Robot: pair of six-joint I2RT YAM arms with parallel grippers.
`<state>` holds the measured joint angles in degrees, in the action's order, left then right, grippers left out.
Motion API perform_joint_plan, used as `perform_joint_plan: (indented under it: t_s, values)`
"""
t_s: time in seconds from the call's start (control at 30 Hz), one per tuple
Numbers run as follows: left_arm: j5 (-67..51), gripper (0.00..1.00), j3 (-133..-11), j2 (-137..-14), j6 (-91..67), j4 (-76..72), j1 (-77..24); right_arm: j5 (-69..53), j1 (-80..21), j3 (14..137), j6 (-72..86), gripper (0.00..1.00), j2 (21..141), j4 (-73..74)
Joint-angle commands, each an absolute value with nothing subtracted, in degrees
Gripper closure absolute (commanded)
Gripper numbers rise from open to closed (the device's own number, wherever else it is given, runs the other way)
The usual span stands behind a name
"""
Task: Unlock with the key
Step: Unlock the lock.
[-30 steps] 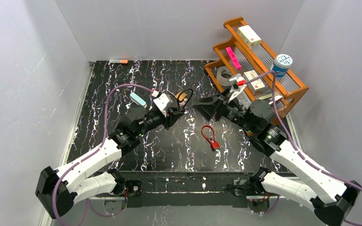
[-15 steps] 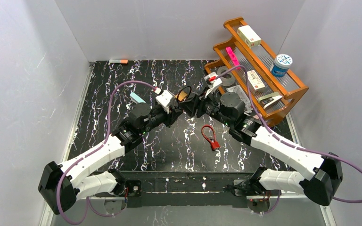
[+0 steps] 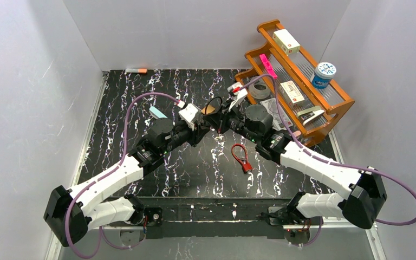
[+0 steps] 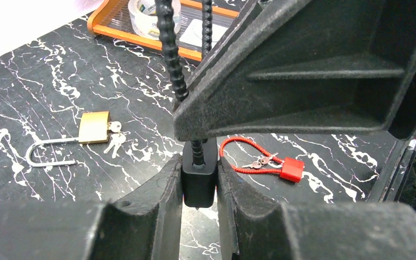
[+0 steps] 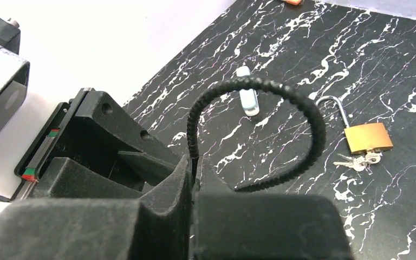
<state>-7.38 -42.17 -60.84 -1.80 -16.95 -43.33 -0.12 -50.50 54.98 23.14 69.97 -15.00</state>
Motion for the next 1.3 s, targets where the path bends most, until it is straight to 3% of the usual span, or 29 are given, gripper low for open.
perform_joint_plan:
  t_s: [0.0,0.37,0.57,0.73,0.9,1.13,1.27]
  values:
    - [-6.6,1.0,-43.0,-59.8,-3.0,-16.5,-43.4,0.8,-50.6,56.1,21.7,0.99,68.0,-22.3]
    - [-6.7,1.0,-40.0,-58.3,-6.3,-8.9,-43.4,9.1,-50.6,50.8,18.6,0.99,58.3,-29.3]
    - [-8.6,1.0,-37.7,-57.3,-8.5,-9.0,-43.4,13.5,-50.6,55.1,21.5,0.99,62.0,-25.0]
    - [-19.3,1.0,-36.8,-54.5,-7.4,-10.6,-43.5,10.0,-50.3,62.6,16.4,0.99,69.9,-13.9]
    - [-12.8,1.0,-31.5,-45.4,-7.1,-16.7,-43.4,18.1,-48.8,61.4,28.3,0.99,68.6,-7.3]
    - [-4.8,1.0,-32.6,-47.3,-10.9,-14.4,-43.4,4.2,-48.7,46.7,26.0,0.99,56.4,-28.9]
    - [-2.6,1.0,-33.5,-49.5,-16.0,-16.2,-43.5,-1.8,-48.7,43.0,22.8,0.99,53.9,-33.1]
